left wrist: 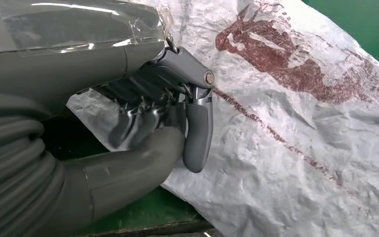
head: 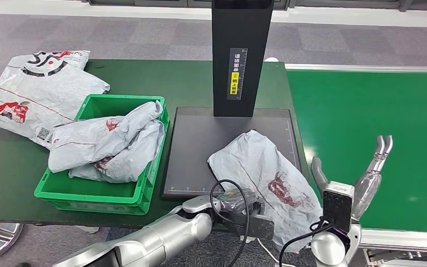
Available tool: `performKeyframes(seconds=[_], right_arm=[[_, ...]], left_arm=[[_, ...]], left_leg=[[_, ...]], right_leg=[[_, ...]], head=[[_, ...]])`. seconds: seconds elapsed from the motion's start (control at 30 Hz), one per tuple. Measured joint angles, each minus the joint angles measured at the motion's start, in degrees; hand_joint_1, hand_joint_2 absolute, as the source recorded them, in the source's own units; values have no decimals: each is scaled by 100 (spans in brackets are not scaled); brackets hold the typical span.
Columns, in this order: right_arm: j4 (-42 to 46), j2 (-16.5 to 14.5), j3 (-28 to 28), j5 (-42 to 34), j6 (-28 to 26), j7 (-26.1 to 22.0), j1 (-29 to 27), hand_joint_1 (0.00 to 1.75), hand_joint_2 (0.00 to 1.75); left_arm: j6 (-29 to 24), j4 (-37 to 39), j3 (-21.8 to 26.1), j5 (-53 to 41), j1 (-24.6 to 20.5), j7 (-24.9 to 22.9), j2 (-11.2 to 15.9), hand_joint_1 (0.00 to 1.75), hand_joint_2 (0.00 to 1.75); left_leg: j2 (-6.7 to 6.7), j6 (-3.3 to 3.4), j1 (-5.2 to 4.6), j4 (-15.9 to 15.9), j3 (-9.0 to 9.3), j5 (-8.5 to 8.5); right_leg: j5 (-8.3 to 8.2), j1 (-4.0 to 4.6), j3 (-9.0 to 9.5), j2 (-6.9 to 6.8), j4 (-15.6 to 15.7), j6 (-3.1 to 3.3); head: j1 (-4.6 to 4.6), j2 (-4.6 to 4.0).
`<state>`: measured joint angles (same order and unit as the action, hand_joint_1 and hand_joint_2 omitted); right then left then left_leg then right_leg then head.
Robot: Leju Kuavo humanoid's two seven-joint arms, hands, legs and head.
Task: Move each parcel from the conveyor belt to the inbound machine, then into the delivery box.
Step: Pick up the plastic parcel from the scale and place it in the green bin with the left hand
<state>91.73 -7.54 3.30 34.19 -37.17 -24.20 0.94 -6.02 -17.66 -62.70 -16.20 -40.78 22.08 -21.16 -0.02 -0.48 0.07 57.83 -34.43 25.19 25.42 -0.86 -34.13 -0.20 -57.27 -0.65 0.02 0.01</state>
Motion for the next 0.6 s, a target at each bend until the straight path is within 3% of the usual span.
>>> performKeyframes(seconds=[0.33, 0.6], right_arm=[[57, 0, 0, 34, 57, 6, -60, 0, 175], [57, 0, 0, 67, 84, 51, -58, 0, 175]], left_arm=[[-367, 12, 288, -48, 7, 235, 66, 175, 175], [-1078, -301, 841, -47, -164, 527, 162, 175, 175]], left_leg=[[-1, 0, 0, 0, 0, -1], [-4, -1, 0, 0, -1, -1]], right_leg=[[-1, 0, 0, -1, -1, 1], [-1, 0, 0, -3, -1, 1]], head=[[0, 0], [0, 0]])
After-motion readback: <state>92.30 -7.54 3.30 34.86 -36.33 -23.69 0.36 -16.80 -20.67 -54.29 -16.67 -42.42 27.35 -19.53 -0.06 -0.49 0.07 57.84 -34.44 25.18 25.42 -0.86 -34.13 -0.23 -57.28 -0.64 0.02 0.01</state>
